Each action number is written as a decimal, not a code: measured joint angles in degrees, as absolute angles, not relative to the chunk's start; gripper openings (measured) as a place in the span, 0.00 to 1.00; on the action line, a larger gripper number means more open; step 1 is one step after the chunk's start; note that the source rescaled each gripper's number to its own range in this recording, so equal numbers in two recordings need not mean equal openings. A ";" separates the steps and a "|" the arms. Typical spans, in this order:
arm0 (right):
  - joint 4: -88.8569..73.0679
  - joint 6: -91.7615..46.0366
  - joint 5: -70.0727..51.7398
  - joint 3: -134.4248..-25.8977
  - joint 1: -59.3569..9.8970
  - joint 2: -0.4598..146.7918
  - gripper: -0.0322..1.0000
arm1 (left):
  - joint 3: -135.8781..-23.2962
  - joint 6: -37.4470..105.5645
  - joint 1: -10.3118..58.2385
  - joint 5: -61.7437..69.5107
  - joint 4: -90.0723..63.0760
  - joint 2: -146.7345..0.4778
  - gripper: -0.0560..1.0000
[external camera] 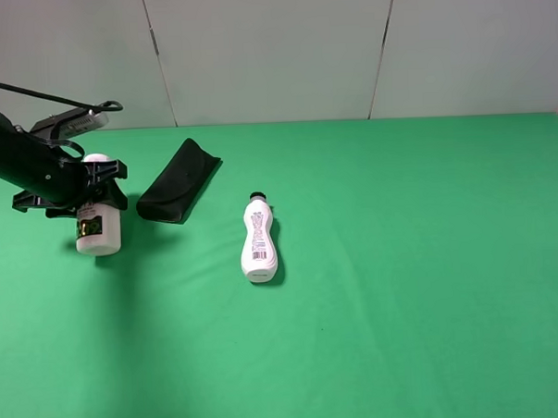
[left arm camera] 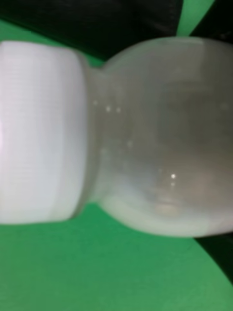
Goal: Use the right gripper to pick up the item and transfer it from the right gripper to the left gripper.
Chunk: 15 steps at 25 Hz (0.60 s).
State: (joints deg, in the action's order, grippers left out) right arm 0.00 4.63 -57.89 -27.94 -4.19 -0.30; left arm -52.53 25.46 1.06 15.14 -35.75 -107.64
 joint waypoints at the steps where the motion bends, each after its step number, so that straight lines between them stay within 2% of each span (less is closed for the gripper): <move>1: 0.00 4.63 -57.89 -27.94 -4.19 -0.30 1.00 | -52.53 25.46 1.06 15.39 -35.74 -107.64 0.05; 10: 0.00 4.63 -57.89 -27.94 -4.19 -0.30 1.00 | -52.53 25.41 1.06 17.00 -35.52 -107.64 0.06; 11: 0.00 4.63 -57.89 -27.94 -4.19 -0.30 1.00 | -52.53 25.41 1.06 17.03 -35.52 -107.64 0.09; 15: 0.00 4.63 -58.01 -27.94 -4.19 -0.30 1.00 | -52.78 25.41 0.94 16.96 -35.51 -107.64 0.43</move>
State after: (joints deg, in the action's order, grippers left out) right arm 0.00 4.63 -58.01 -27.94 -4.19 -0.30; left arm -52.78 25.41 0.94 16.96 -35.51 -107.64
